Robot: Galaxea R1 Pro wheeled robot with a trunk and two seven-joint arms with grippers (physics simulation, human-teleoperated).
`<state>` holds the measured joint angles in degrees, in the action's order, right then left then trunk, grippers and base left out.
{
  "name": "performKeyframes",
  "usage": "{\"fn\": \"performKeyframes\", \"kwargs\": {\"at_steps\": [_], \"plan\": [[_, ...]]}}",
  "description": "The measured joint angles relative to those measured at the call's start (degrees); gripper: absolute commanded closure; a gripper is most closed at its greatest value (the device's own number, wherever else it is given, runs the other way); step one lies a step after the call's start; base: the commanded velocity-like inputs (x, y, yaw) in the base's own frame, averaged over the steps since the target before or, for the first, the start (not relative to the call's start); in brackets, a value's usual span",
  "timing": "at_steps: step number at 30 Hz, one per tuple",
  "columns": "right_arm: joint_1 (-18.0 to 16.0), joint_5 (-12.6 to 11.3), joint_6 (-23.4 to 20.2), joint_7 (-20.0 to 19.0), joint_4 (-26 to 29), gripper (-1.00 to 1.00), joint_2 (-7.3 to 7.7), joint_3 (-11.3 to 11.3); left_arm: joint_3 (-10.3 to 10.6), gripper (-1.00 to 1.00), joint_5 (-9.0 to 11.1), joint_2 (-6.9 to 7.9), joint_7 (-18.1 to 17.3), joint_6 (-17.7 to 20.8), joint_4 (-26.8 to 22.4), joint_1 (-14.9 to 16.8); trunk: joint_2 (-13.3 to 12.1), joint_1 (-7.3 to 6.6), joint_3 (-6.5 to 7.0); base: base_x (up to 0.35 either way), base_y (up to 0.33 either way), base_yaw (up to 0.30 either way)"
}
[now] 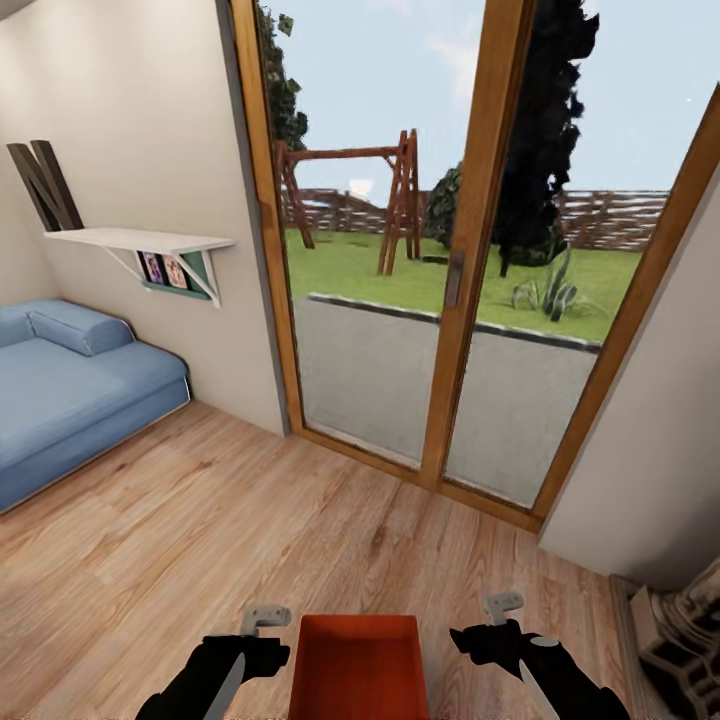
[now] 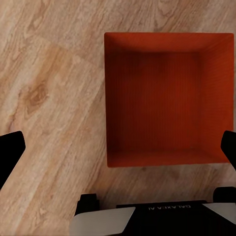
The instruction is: Move the two storage containers from the living room to the garage. In the garage, place one container on the floor and stack the other container on top of it (either order is fine).
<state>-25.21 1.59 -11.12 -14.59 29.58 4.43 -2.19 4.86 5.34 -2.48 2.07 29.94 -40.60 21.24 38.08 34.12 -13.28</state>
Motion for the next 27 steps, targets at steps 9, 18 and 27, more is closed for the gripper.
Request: {"fn": "performKeyframes", "kwargs": {"at_steps": [9, 18, 27], "plan": [[0.00, 0.00, 0.00, 0.00, 0.00, -1.00, -0.01, 0.00, 0.04, -1.00, 0.00, 0.00, 0.00, 0.07, 0.00, 0.00, 2.80, 1.53, -2.09, 0.000, 0.000, 0.000], [0.00, 0.00, 0.00, 0.00, 0.00, -1.00, -0.02, 0.00, 0.04, -1.00, -0.07, 0.00, 0.07, 0.09, 0.00, 0.00, 6.42, 3.51, -4.55, 0.000, 0.000, 0.000], [0.00, 0.00, 0.00, 0.00, -0.13, -1.00, 0.00, 0.00, 0.04, -1.00, -0.05, -0.07, 0.08, 0.09, 0.00, 0.00, 10.03, 5.49, -7.00, 0.000, 0.000, 0.000]]}}
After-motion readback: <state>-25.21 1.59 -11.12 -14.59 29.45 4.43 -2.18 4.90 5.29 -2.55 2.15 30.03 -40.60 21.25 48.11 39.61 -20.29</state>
